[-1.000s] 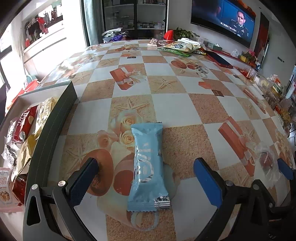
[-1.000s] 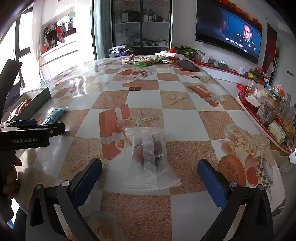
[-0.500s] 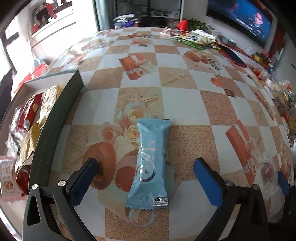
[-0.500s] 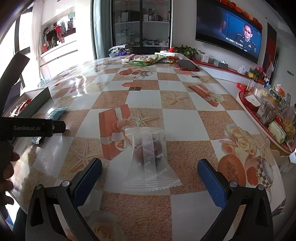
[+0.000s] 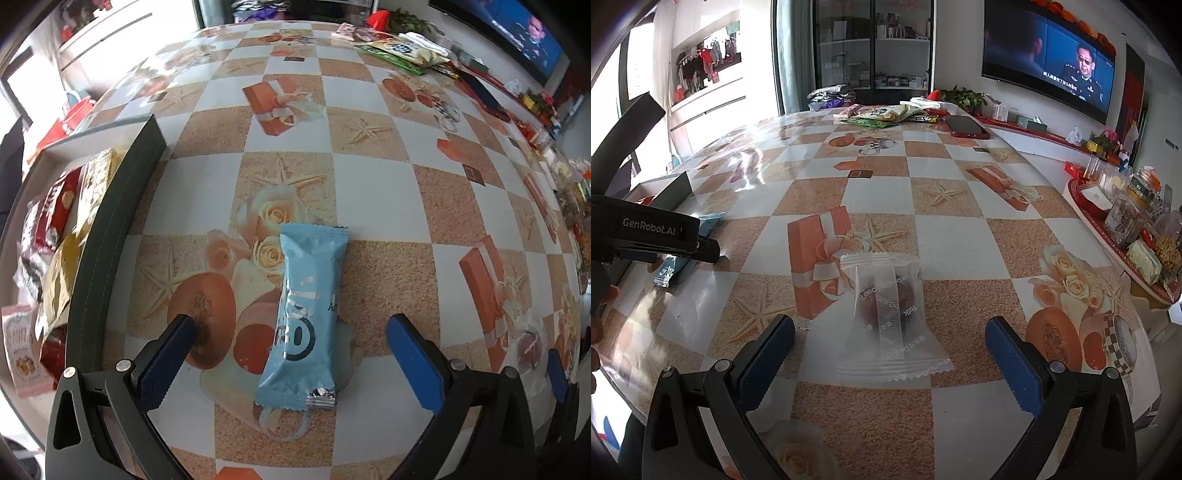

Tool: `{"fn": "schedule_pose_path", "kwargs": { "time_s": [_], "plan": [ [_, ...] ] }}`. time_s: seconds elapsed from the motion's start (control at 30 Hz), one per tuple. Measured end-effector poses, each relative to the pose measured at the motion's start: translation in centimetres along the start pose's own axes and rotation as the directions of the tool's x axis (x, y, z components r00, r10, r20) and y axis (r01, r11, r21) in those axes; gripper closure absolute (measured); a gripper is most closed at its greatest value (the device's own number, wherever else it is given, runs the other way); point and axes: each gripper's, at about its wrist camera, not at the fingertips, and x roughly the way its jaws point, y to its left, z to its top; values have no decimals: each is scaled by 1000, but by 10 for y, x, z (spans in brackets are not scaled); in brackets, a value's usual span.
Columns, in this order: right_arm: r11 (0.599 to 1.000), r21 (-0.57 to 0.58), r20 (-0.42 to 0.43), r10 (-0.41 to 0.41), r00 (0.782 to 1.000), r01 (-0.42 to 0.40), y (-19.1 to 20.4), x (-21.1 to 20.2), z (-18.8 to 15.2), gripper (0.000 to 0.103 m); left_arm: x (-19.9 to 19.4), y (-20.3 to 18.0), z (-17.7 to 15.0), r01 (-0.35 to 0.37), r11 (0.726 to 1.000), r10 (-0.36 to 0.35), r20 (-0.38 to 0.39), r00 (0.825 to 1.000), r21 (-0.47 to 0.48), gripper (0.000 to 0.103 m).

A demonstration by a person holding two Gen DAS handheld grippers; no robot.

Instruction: Organize snacks

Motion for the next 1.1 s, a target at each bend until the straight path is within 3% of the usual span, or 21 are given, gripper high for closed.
{"fn": "schedule_pose_path", "kwargs": {
  "time_s": [0.2,0.57,0.83,1.1],
  "plan": [
    [1000,-1,0,1,1000,-1,0,0,0,0,-2,1,-3,-9,1000,10,28,1000,-29,0],
    [1000,-4,-5,4,1000,-5,0,0,1,0,5,2,13,-19,999,14,-98,995,-49,0],
    [1000,-4,-4,5,1000,-5,1,0,1,0,3,2,8,-22,998,21,-22,1000,-57,0],
    [1000,-5,-5,5,1000,-5,1,-1,1,0,5,4,8,-29,996,24,-70,997,-80,0]
  ]
}}
